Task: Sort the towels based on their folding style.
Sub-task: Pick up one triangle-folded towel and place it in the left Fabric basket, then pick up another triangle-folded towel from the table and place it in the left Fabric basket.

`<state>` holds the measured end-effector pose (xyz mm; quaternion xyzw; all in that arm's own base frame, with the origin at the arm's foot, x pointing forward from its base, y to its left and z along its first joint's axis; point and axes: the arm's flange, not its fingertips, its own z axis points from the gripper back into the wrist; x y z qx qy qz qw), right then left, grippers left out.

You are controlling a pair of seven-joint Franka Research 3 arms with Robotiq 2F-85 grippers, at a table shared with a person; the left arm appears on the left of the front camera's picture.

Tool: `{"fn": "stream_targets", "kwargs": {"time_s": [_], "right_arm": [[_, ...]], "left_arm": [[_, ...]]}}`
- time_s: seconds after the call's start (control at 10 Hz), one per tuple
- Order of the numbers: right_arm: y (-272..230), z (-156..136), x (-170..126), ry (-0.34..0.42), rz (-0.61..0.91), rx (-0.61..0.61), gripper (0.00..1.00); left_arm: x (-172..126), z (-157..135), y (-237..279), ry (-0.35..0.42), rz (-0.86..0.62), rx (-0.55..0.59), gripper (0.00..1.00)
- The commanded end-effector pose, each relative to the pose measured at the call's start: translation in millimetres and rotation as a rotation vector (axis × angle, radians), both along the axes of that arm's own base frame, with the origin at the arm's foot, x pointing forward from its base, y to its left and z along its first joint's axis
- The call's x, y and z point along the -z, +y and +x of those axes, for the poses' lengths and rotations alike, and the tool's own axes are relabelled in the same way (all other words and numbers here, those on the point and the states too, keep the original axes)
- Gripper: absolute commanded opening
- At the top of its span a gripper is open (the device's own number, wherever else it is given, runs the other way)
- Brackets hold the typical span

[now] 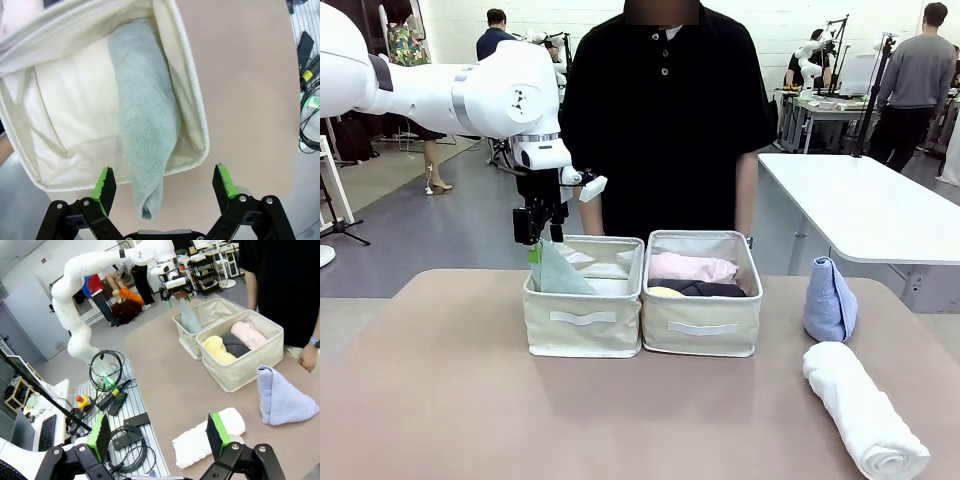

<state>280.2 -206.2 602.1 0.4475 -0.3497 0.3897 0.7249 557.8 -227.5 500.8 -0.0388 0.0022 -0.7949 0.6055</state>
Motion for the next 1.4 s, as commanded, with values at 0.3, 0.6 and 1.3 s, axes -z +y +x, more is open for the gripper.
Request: {"fn": "stream_targets", "kwargs": {"time_s": [0.3,0.6,1.3], "right_arm": [[-0.1,0.7,-2.4,-0.022,0.024,-0.006,1.00],[-0.1,0.7,-2.4,-0.022,0.024,-0.006,1.00],[-0.1,0.7,-2.4,-0.022,0.024,-0.006,1.00]], "left_arm": [[-105.5,-54.9,110.9,-0.057,-0.286,0.000,1.00],[-86.8,-45.0,154.8,-0.069,-0.291,-0.161,1.00],[-135.4,-47.2,235.5,-0.047,-0.627,-0.090,1.00]]}}
